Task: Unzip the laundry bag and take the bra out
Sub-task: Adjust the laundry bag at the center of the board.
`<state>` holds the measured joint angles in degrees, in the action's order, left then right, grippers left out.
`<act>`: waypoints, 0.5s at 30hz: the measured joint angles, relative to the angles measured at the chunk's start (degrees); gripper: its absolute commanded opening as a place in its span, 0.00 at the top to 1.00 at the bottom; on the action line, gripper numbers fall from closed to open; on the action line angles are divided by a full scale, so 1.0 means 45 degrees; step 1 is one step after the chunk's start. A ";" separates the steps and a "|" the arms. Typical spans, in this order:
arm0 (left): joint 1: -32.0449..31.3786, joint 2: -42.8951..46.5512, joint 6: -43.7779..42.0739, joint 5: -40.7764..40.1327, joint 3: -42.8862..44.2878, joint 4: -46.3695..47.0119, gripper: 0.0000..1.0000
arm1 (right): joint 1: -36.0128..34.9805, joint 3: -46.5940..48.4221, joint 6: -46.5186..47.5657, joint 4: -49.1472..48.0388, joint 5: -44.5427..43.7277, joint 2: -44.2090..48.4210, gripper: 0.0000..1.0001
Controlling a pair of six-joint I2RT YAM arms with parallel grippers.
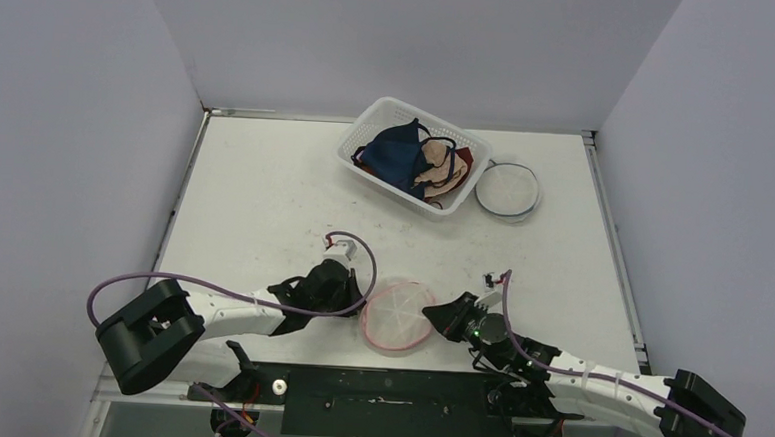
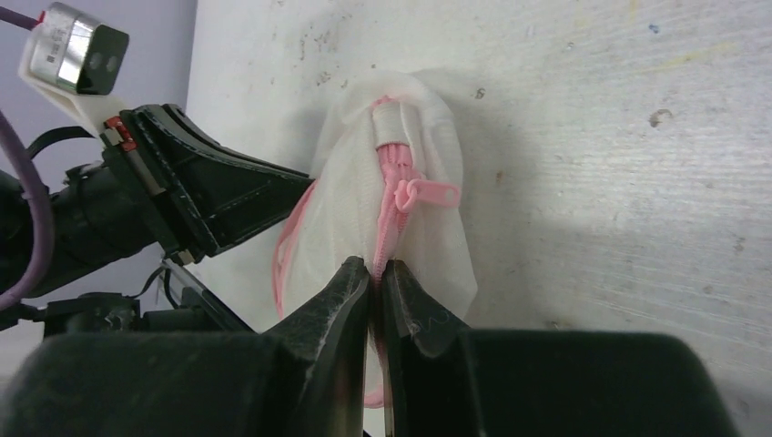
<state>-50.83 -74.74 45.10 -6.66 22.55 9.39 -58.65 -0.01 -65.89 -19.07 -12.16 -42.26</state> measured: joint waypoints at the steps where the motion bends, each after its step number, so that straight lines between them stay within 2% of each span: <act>1: 0.0000 -0.0078 0.0063 0.0097 -0.0097 0.0277 1.00 | -0.0005 0.0000 -0.0024 -0.0248 0.0029 -0.0136 0.95; 8: 0.0010 -0.0408 0.0384 0.0525 -0.0559 0.1787 1.00 | -0.0073 0.0000 -0.0194 -0.1763 0.0024 -0.1749 0.95; 15: 0.0010 -0.0408 0.0646 0.0563 -0.0889 0.2414 1.00 | -0.0087 0.0000 -0.0092 -0.2599 -0.0243 -0.3483 0.93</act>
<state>-50.78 -76.58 48.01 -4.12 18.55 20.25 -59.05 -0.01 -66.30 -30.76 -13.26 -57.93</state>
